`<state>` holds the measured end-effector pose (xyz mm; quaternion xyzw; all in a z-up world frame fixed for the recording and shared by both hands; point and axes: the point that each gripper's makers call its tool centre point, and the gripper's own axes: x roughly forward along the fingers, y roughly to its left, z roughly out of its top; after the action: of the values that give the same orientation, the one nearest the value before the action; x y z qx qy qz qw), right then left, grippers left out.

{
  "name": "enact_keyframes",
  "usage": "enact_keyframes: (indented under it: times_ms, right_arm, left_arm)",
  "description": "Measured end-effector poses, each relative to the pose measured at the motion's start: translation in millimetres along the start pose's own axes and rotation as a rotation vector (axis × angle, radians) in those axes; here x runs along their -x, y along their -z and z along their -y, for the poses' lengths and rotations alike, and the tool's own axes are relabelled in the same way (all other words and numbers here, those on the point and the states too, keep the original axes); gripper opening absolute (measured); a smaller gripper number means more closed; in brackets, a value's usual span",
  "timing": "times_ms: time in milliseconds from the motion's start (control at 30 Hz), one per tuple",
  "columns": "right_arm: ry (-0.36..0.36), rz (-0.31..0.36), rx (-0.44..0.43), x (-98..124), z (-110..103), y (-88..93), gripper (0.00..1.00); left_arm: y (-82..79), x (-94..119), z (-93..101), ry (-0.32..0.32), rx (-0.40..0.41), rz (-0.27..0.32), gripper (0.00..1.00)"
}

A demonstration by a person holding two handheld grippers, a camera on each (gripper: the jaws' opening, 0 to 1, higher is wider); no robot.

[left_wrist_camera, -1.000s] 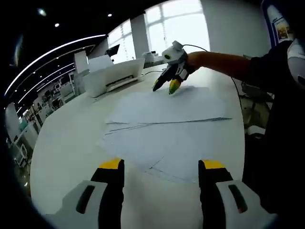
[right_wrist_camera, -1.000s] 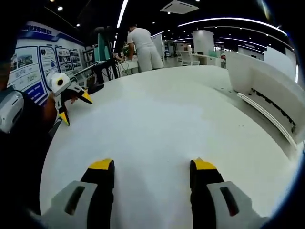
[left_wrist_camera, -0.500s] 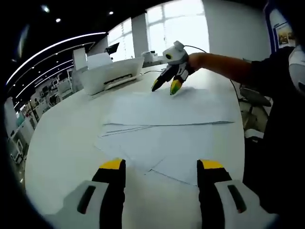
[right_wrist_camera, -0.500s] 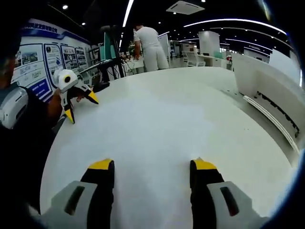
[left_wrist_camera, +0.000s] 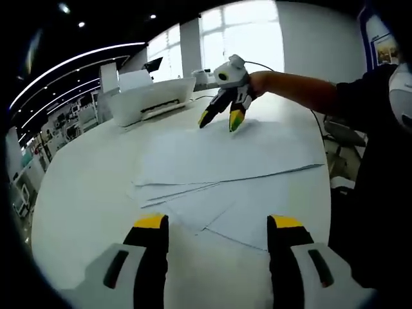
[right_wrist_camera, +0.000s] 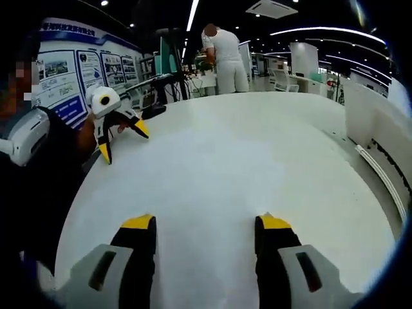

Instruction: Organize the stack of printing papers by aligning and flattening the scattered papers on the table

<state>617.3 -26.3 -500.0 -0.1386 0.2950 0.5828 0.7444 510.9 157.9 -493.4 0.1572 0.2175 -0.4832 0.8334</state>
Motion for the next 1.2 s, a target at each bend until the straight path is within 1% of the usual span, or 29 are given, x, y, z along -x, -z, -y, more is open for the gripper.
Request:
enact_keyframes:
  times_ms: [333,500,567,667,767,867,933,1000,1067,1100,1133,1200]
  right_arm:
    - [-0.019,-0.010,0.028,-2,-3,-0.3,0.60]
    - [-0.019,-0.014,0.025,-1,0,-0.9,0.58]
    - [-0.007,-0.023,0.018,-1,1,-0.8,0.57]
    - [0.022,-0.056,-0.001,5,7,3.2,0.60]
    - [0.038,-0.064,-0.033,13,12,7.2,0.61]
    - [0.042,-0.076,-0.037,16,12,10.1,0.61]
    - [0.039,-0.088,-0.046,17,11,11.2,0.61]
    - [0.036,-0.099,-0.042,17,10,11.2,0.61]
    - [0.029,-0.137,-0.022,16,7,12.4,0.61]
    - [0.019,-0.146,-0.018,15,6,11.8,0.61]
    - [0.008,-0.155,-0.023,15,4,11.2,0.61]
    - [-0.002,-0.184,-0.020,14,6,10.4,0.61]
  left_arm:
    - [-1.3,0,0.0,-0.008,-0.016,-0.010,0.67]
    - [-1.2,0,0.0,-0.011,-0.015,-0.008,0.66]
    - [-1.7,1,0.4,-0.018,-0.023,-0.005,0.67]
    - [-2.9,4,3.3,-0.031,-0.052,-0.014,0.67]
    - [-7.0,8,9.7,-0.040,-0.088,-0.021,0.68]
    - [-19.8,6,22.2,-0.009,-0.110,0.005,0.68]
    - [-23.2,1,25.0,0.003,-0.118,0.010,0.68]
    - [-23.0,-6,25.8,0.012,-0.124,0.002,0.68]
    - [-18.7,-17,26.0,0.028,-0.123,-0.016,0.67]
    - [-16.5,-20,26.3,0.034,-0.123,-0.023,0.66]
    - [-19.1,-21,28.4,0.049,-0.094,-0.007,0.66]
    - [-18.2,-24,29.4,0.056,-0.077,-0.010,0.64]
